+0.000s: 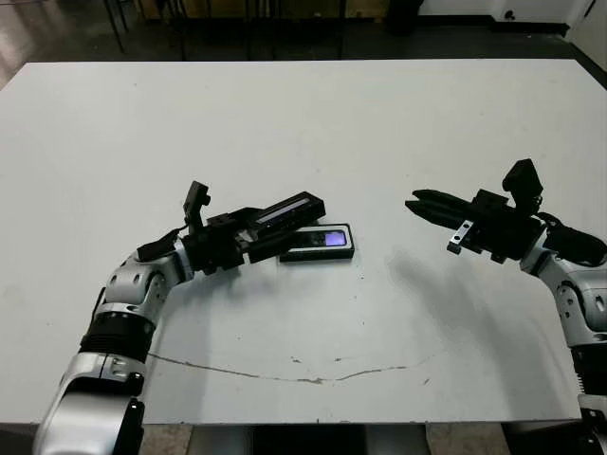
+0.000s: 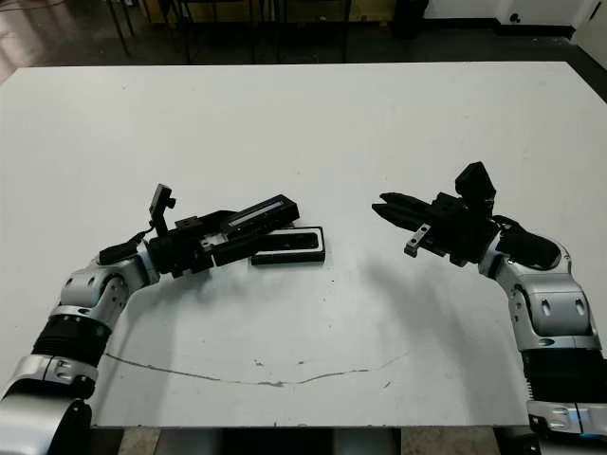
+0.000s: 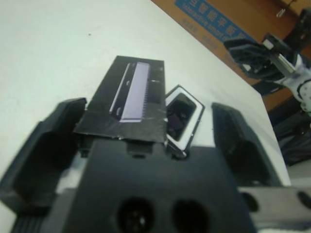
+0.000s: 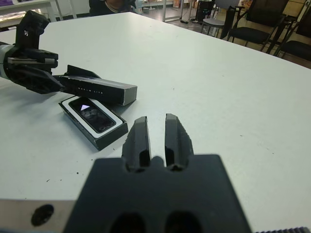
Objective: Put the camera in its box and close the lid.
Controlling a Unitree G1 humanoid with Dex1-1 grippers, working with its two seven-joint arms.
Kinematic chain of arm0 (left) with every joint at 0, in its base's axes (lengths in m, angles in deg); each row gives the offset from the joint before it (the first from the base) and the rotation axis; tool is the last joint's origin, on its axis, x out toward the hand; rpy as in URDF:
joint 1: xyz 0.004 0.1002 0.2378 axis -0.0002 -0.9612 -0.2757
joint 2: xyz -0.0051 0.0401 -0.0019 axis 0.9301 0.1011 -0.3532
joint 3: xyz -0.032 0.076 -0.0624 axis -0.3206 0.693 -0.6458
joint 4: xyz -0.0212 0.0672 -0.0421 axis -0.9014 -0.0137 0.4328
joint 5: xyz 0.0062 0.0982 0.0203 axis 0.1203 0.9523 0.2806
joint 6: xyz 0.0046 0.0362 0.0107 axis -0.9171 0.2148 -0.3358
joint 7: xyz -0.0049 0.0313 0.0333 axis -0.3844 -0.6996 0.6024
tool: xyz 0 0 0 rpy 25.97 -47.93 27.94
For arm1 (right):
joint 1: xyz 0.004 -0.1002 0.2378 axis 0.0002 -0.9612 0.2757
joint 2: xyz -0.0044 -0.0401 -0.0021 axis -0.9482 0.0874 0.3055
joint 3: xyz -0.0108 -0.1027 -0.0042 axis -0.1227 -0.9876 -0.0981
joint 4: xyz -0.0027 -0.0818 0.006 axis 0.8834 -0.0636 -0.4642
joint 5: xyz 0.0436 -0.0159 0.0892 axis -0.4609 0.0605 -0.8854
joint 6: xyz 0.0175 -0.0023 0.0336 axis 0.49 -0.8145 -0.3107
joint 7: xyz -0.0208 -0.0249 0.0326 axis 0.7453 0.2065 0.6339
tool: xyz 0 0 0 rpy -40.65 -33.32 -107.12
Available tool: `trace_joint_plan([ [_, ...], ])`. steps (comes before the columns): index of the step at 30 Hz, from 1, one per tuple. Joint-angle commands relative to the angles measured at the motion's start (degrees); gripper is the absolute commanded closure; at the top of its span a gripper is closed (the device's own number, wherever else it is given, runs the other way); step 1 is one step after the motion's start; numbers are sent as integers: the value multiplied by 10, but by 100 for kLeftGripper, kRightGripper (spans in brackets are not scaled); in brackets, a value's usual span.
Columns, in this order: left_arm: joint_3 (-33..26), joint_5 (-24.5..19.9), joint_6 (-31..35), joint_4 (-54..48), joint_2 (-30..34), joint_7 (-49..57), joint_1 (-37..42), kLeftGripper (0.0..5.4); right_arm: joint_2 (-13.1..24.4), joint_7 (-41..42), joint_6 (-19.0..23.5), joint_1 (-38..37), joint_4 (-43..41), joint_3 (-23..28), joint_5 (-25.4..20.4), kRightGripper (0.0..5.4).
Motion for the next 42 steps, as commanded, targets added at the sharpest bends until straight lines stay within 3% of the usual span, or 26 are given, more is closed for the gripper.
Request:
trace_joint_plan([
  [1,-1,-4,47,4,-5,25,-21,137,4,2,1,-8,6,0,1,540],
  [10,10,0,67,-15,2,49,-21,357,2,4,-8,-4,14,0,2,540],
  [14,13,3,48,-8,8,32,-18,422,1,8,-7,1,22,0,-2,540],
  [28,4,5,44,-69,25,50,-26,434,1,-1,2,4,17,-4,-2,540],
  [34,-1,21,5,-84,61,39,1,434,0,-1,6,2,15,-3,-5,540],
  [42,45,72,-89,34,114,-99,98,443,0,4,-4,3,23,0,-5,540],
])
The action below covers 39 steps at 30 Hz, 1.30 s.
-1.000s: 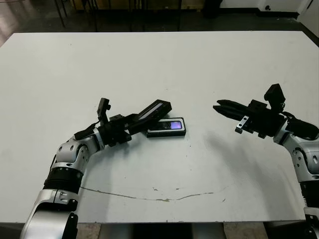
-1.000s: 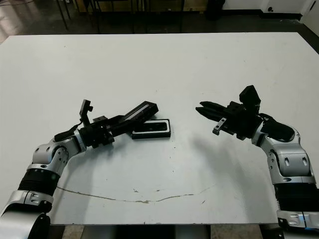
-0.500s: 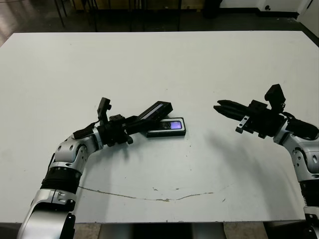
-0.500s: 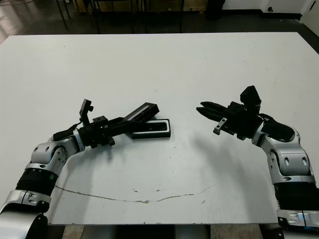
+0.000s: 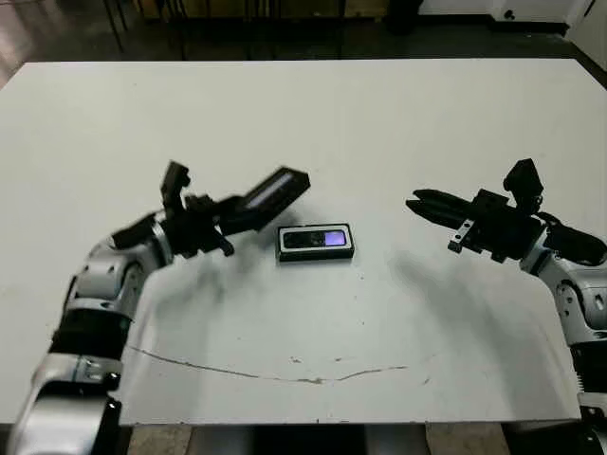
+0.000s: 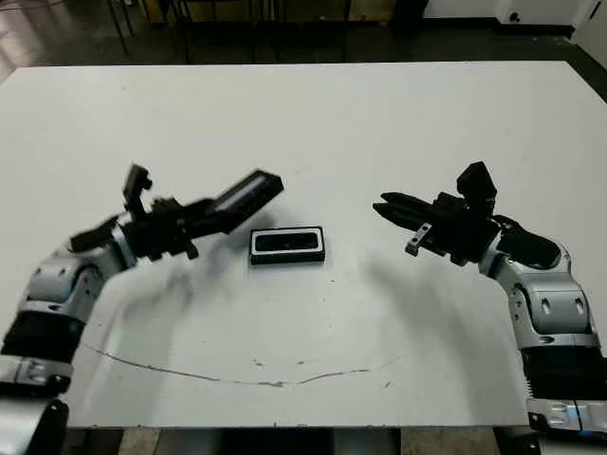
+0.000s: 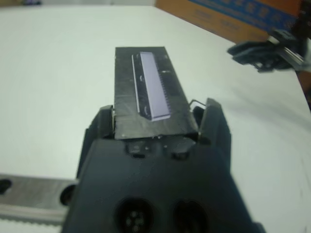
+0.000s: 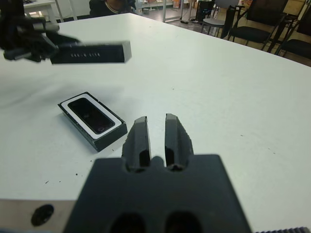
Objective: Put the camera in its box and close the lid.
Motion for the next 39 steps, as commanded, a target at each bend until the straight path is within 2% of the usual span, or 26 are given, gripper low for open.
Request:
trace_joint_plan([
  [1,29,27,-18,70,17,-60,38,449,0,1,0,-3,8,1,0,540],
  [9,91,104,-81,208,18,-157,114,464,4,9,-8,-7,9,6,-3,540],
  [14,105,131,-109,266,8,-187,137,464,4,10,-12,-9,12,7,-1,540],
  [21,95,137,-138,331,-8,-212,155,464,6,5,-11,-9,8,5,6,540],
  [27,81,132,-135,356,-20,-229,161,464,6,8,-7,-7,14,8,1,540],
  [35,82,136,-142,353,-37,-259,164,464,5,19,-19,-2,30,10,1,540],
  [39,95,147,-158,337,-45,-266,164,464,9,20,-12,-2,28,12,-1,540],
])
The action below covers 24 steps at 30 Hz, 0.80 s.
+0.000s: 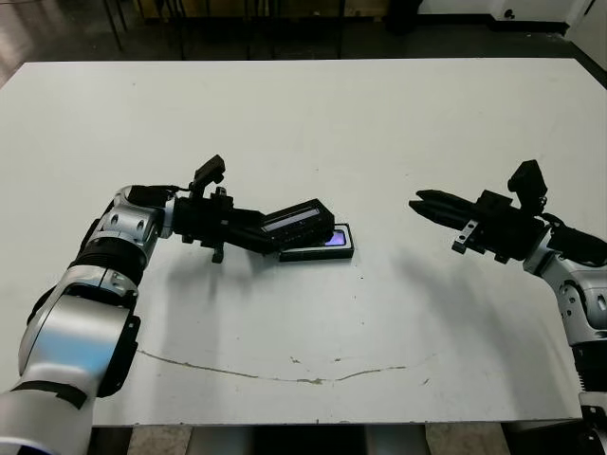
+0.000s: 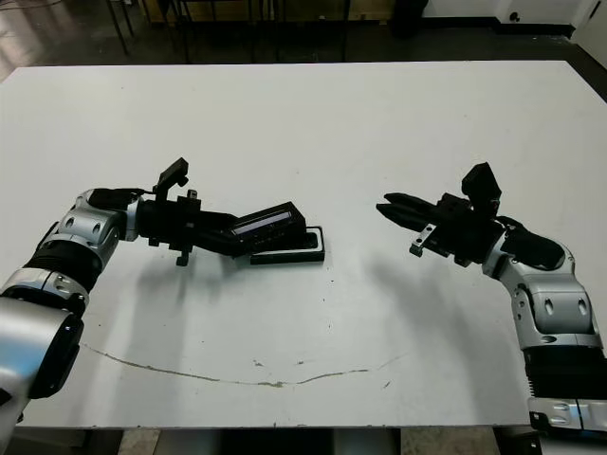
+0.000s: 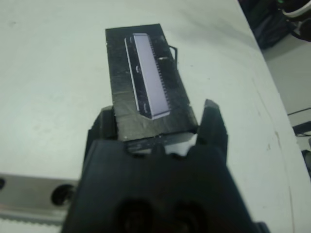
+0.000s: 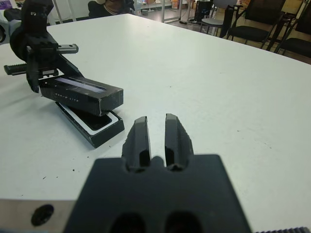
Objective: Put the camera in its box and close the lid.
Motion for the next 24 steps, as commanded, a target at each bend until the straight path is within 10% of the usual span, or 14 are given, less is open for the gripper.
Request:
trace_joint_plan([
  [1,12,16,-13,-11,-8,-16,0,464,9,5,6,-1,5,3,-2,540],
  [24,163,177,-25,-149,-14,83,-6,464,26,0,21,1,-3,9,3,540],
])
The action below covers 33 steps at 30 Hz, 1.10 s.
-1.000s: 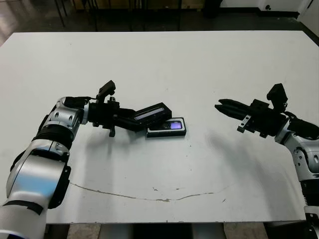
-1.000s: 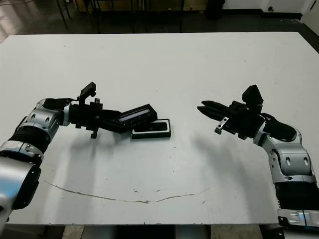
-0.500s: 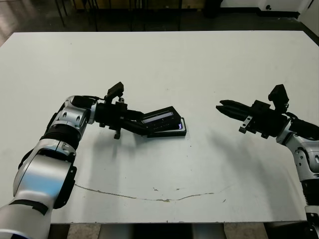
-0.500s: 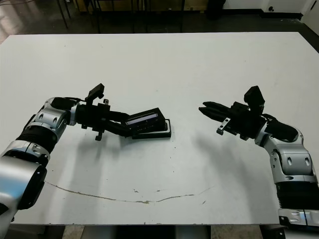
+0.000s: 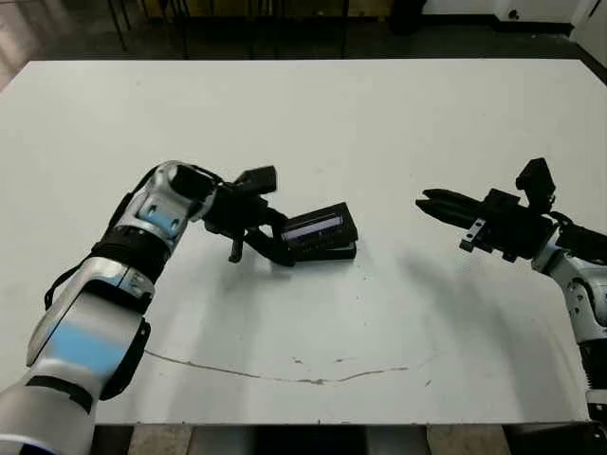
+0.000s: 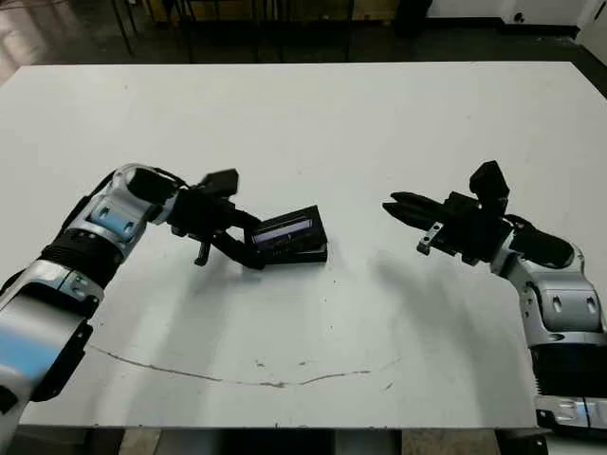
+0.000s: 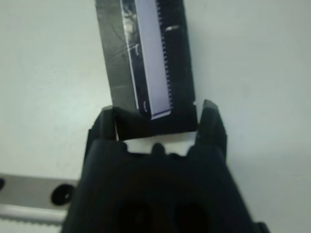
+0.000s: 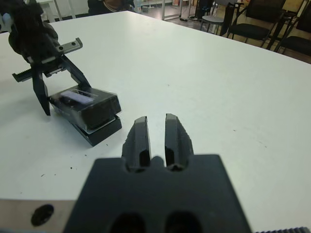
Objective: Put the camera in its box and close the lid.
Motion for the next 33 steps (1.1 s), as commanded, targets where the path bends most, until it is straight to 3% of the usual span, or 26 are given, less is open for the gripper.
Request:
trace_joint_plan([
  [1,31,25,10,-1,-8,-1,-15,464,11,-3,11,-2,-1,2,2,540],
  [16,33,23,-1,20,-4,3,-8,464,7,7,4,2,12,-2,-1,540],
  [23,13,5,5,70,-43,17,7,464,4,5,-1,5,18,-2,1,540],
  [33,39,37,6,121,-101,8,36,464,2,-3,-1,-3,8,-1,0,540],
])
